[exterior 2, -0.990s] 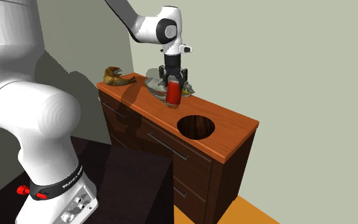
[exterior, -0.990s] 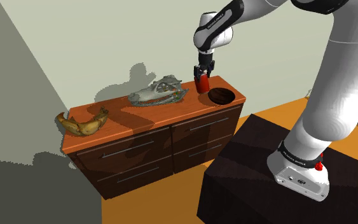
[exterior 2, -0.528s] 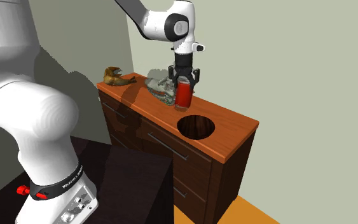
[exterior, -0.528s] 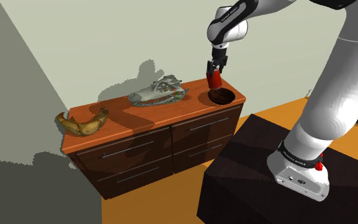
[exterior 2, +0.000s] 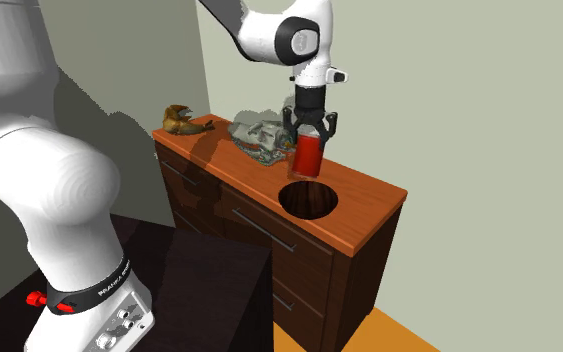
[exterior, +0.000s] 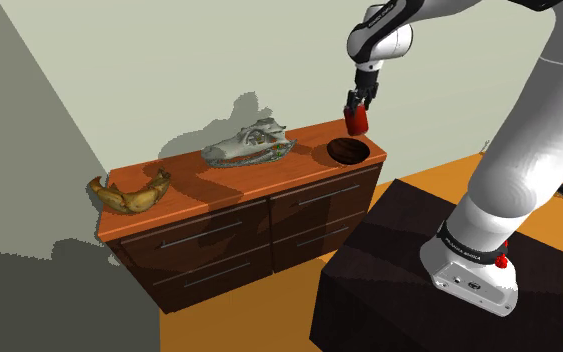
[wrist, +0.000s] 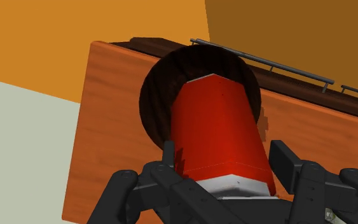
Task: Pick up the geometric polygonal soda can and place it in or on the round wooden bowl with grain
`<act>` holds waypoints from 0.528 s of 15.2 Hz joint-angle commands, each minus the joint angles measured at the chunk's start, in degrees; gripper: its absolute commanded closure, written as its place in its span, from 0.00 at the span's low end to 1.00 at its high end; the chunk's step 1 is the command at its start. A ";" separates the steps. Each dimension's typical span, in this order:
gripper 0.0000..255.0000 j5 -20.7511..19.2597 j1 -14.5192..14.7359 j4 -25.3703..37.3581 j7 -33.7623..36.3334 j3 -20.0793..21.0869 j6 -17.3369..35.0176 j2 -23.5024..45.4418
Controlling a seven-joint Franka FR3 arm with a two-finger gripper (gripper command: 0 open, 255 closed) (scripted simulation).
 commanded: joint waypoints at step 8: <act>1.00 2.29 -0.53 -2.09 -1.88 0.30 6.22 4.38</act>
